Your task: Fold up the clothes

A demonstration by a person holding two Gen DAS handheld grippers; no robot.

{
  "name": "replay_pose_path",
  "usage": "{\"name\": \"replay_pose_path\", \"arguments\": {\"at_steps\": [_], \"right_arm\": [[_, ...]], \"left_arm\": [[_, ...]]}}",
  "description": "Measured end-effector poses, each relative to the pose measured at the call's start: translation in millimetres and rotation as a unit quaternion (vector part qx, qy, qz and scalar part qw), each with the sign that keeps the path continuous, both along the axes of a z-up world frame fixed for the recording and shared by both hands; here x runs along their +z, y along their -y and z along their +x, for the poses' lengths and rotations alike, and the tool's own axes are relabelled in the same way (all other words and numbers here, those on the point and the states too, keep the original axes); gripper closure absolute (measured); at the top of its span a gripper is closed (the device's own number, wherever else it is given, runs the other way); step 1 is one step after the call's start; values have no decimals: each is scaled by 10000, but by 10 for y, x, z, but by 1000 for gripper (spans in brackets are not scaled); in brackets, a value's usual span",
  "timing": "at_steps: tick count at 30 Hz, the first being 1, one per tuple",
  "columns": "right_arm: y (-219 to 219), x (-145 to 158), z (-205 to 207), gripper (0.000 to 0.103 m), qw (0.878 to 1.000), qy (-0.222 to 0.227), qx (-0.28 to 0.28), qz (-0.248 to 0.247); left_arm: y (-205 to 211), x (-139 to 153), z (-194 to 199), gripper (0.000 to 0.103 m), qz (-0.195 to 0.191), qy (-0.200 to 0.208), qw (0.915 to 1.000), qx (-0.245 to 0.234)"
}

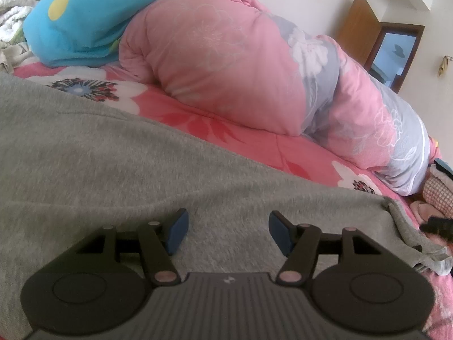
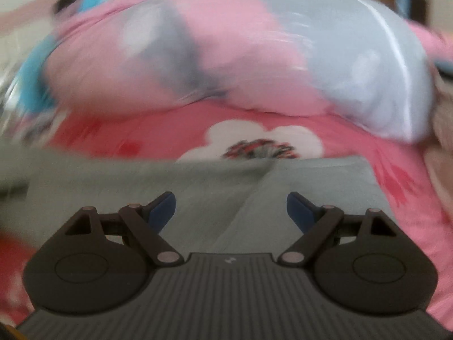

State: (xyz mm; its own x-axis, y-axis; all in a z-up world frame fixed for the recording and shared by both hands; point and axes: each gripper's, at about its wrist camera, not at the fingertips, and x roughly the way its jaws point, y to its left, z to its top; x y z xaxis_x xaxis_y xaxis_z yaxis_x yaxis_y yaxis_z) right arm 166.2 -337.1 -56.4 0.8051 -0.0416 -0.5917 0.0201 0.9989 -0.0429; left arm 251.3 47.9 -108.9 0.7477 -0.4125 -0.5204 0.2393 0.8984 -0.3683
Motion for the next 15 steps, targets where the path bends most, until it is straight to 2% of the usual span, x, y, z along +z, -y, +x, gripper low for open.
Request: {"name": "replay_pose_path", "arguments": {"at_steps": [1,3,5,6,7,8,11,15], "right_arm": [[-60,-47,-21,19,9998,-89,86,-167],[-130,-160,-21,31,9983,-322,215,-431],[-74,-279,41,60,9969,-623,164,-462],[-2,-286,46,63,9976,-600,82,-330],[78,-285,45,74,9984,-546,-5,-172],[166,-250,54,93,9989,-431,-182,-93],[440,-121,106,96,9977,-2,-674,14],[902,47,261,97,9892,516,-1370,-49]], "left_arm": [[-1,0,-1,39,-1,2,10000,0],[1,-3,-3,39,-9,5,10000,3],[1,-7,-4,39,-13,7,10000,2],[1,-9,-4,39,-14,8,10000,1],[4,-11,-5,39,-4,12,10000,0],[8,-13,-6,38,10,16,10000,0],[16,-12,-7,37,31,24,10000,-13],[17,-12,-9,37,38,28,10000,-20]]}}
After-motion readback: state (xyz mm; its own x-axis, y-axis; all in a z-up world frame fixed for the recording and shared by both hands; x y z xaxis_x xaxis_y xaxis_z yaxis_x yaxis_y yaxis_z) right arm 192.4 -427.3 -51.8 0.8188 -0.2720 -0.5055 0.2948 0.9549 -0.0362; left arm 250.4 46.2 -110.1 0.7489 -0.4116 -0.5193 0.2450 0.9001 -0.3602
